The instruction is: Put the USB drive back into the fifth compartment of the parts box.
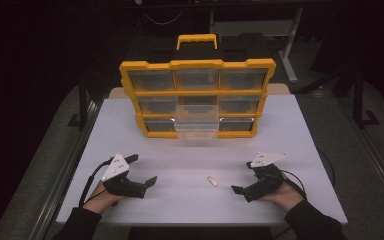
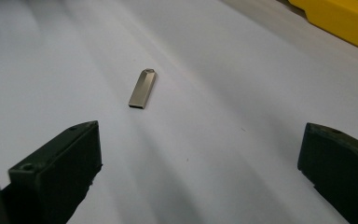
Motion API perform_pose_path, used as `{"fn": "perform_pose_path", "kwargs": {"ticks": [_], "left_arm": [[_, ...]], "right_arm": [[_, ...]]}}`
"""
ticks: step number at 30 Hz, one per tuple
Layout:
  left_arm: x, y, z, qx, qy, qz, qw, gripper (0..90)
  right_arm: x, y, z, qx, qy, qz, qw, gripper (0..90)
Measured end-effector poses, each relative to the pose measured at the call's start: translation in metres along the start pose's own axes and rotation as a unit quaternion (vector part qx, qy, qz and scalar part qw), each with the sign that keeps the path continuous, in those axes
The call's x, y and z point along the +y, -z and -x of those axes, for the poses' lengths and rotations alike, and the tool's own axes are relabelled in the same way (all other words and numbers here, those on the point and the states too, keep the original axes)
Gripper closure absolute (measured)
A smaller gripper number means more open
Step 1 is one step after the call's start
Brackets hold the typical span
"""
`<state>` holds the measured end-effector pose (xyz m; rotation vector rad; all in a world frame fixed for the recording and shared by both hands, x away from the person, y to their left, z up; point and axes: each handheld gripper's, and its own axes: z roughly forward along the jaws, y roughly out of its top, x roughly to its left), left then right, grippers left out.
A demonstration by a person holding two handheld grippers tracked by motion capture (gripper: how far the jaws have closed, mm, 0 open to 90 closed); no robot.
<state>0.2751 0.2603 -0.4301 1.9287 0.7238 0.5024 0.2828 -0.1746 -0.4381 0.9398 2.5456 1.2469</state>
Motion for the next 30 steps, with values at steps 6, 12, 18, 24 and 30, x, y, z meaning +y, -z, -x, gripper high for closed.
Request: {"fn": "perform_pose_path", "kwargs": {"ticks": [6,12,18,24,30], "left_arm": [[0.000,-0.001,-0.001,0.009,0.003,0.000,1.0000,0.0],[0.000,-0.002,0.000,0.008,0.002,-0.001,1.0000,0.0],[0.000,-0.003,-0.001,0.009,0.003,-0.001,1.0000,0.0],[0.000,-0.004,0.000,0.003,0.005,0.000,1.0000,0.0],[0.000,-0.005,0.000,0.002,0.006,0.000,1.0000,0.0]], "right_arm": [[0.004,0.002,0.001,0.000,-0.003,0.001,1.0000,0.0],[0.012,0.008,0.001,0.001,0.006,0.000,1.0000,0.0],[0.018,0.008,0.001,0.004,0.011,-0.005,0.9999,0.0],[0.022,0.007,-0.001,0.001,0.013,-0.008,0.9999,0.0],[0.028,0.005,0.002,0.000,0.010,-0.010,0.9999,0.0]]}}
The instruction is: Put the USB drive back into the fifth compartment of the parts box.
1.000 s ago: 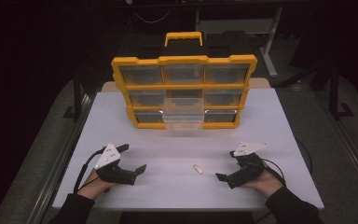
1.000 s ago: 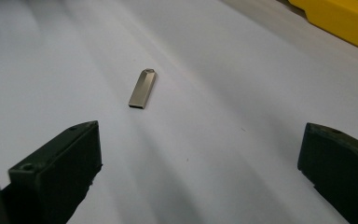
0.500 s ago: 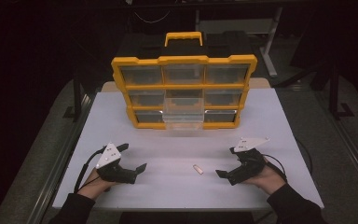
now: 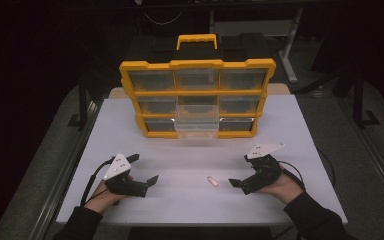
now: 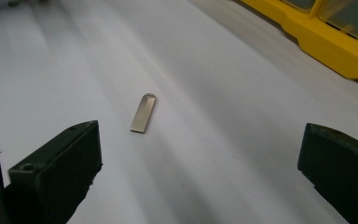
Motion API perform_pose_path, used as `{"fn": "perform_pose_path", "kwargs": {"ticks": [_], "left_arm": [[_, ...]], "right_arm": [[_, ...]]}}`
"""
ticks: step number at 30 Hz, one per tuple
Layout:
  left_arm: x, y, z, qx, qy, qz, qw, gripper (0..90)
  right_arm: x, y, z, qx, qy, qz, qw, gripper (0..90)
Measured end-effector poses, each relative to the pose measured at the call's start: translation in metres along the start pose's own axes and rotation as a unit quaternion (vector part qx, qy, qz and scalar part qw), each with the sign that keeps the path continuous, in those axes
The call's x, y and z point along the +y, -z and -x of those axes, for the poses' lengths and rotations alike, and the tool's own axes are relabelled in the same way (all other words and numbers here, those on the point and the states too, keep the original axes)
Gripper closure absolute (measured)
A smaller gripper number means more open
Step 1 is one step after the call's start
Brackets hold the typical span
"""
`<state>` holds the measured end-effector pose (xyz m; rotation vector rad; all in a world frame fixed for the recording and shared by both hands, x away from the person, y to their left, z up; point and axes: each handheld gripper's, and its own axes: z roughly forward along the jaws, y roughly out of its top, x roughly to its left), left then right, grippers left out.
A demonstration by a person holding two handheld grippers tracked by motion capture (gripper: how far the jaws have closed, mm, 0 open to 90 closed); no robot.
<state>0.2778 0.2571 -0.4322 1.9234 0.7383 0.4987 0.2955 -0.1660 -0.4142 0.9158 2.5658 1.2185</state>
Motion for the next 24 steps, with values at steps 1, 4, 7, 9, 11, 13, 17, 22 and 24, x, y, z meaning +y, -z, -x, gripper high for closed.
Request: {"fn": "perform_pose_path", "kwargs": {"ticks": [1,4,7,9,11,13,17,22,24], "left_arm": [[0.000,0.000,0.000,0.000,0.000,0.000,1.0000,0.0],[0.000,0.000,0.000,0.000,0.000,0.000,1.0000,0.0],[0.001,0.000,0.000,0.001,0.000,-0.001,1.0000,0.0],[0.001,0.000,0.000,0.001,0.000,0.000,1.0000,0.0],[0.001,0.000,0.000,0.001,0.002,0.001,1.0000,0.0],[0.001,0.000,0.000,0.001,0.001,0.001,1.0000,0.0],[0.001,0.000,0.000,0.002,0.001,0.002,1.0000,0.0],[0.001,0.000,0.000,0.002,0.002,0.001,1.0000,0.0],[0.001,0.000,0.000,0.001,0.002,0.001,1.0000,0.0]], "right_arm": [[0.001,-0.001,0.000,0.000,-0.001,0.000,1.0000,0.0],[0.004,-0.003,0.001,0.000,0.002,-0.003,1.0000,0.0],[0.007,-0.005,0.001,0.002,0.003,-0.003,1.0000,0.0],[0.008,-0.006,0.001,0.003,0.004,-0.004,1.0000,0.0],[0.010,-0.007,0.001,0.003,0.006,-0.002,1.0000,0.0],[0.011,-0.007,0.001,0.004,0.006,0.001,1.0000,0.0],[0.015,-0.008,0.001,0.005,0.002,0.004,1.0000,0.0],[0.021,-0.010,0.001,0.007,-0.002,0.002,1.0000,0.0],[0.024,-0.012,0.000,0.009,-0.003,0.002,1.0000,0.0]]}}
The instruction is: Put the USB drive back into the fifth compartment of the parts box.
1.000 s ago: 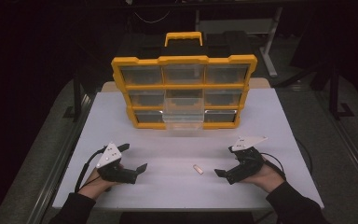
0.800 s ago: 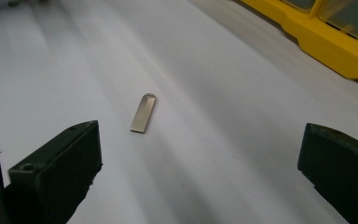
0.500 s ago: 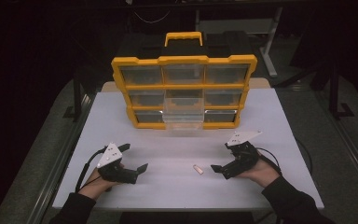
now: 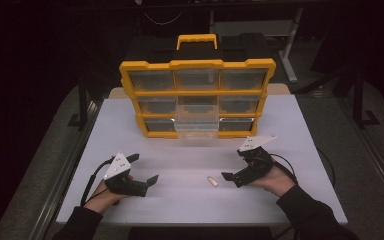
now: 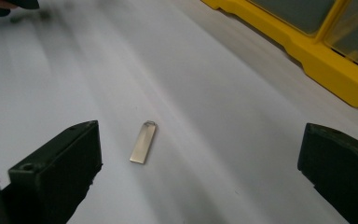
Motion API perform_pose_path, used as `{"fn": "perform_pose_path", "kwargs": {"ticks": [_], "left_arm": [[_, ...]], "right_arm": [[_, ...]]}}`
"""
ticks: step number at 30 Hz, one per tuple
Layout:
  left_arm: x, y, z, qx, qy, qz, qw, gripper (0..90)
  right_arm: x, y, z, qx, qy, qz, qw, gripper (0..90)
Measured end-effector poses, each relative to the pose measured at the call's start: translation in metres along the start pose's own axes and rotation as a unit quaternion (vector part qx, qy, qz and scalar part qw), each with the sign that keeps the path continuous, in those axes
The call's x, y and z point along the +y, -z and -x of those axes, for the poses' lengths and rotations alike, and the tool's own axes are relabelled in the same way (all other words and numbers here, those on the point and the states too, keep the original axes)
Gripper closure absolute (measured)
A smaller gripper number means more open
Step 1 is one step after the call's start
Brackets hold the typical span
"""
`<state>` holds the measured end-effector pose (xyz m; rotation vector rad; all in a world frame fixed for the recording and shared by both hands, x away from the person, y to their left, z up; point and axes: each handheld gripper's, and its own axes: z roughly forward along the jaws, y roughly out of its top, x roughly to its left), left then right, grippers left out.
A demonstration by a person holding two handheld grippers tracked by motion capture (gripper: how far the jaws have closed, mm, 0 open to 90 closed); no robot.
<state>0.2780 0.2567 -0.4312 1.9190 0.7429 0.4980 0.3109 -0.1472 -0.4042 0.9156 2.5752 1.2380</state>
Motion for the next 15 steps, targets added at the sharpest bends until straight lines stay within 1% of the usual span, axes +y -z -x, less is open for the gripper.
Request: {"fn": "perform_pose_path", "kwargs": {"ticks": [10,15], "left_arm": [[0.000,-0.001,0.001,-0.003,0.003,-0.001,1.0000,0.0],[0.000,-0.001,0.001,-0.003,0.003,-0.002,1.0000,0.0]], "right_arm": [[0.009,-0.007,-0.003,0.007,0.004,-0.007,0.9999,0.0],[0.013,-0.011,-0.005,0.009,0.013,-0.011,0.9998,0.0]]}}
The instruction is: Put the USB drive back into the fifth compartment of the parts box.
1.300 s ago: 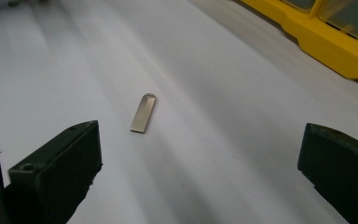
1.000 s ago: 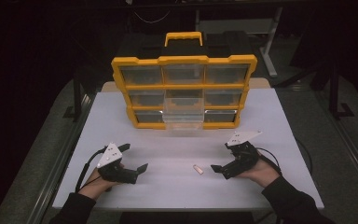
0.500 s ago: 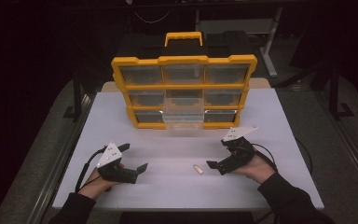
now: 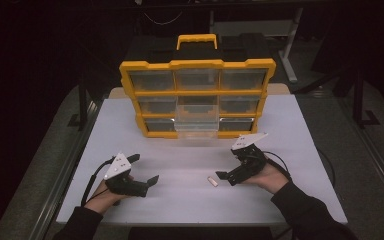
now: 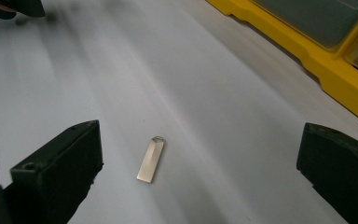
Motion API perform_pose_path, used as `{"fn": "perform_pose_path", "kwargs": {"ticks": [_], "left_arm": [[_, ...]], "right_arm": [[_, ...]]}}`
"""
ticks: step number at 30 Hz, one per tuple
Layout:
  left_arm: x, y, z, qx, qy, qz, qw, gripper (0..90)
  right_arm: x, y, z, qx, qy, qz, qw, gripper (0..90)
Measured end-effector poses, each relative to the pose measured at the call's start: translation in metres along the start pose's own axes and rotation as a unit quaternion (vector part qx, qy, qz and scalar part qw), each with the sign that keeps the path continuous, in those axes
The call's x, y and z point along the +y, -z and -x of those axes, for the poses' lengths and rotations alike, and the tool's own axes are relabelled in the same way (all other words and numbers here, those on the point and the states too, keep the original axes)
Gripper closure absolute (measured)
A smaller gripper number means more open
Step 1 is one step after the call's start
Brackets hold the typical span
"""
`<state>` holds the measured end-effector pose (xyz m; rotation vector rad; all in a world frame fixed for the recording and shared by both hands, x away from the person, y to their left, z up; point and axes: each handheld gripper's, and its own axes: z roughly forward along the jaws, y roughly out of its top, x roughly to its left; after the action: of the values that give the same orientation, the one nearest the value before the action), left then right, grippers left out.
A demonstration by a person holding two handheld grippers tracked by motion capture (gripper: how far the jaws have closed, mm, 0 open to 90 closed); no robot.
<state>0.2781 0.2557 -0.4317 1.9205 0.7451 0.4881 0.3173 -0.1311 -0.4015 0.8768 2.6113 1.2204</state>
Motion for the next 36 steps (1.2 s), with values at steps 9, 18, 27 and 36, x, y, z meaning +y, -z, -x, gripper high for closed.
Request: {"fn": "perform_pose_path", "kwargs": {"ticks": [9,18,27,36], "left_arm": [[-0.001,-0.001,0.000,-0.003,0.000,-0.004,1.0000,0.0],[-0.001,-0.002,-0.001,-0.003,0.007,-0.004,1.0000,0.0],[-0.001,-0.002,-0.001,-0.005,0.005,-0.003,1.0000,0.0],[-0.001,-0.003,0.000,-0.010,0.001,-0.005,0.9999,0.0]], "right_arm": [[0.007,-0.011,-0.004,0.006,0.011,-0.007,0.9999,0.0],[0.014,-0.020,-0.005,0.015,0.013,-0.013,0.9997,0.0],[0.015,-0.026,-0.006,0.016,0.015,-0.025,0.9994,0.0],[0.013,-0.029,-0.008,0.022,0.026,-0.041,0.9986,8.5]]}}
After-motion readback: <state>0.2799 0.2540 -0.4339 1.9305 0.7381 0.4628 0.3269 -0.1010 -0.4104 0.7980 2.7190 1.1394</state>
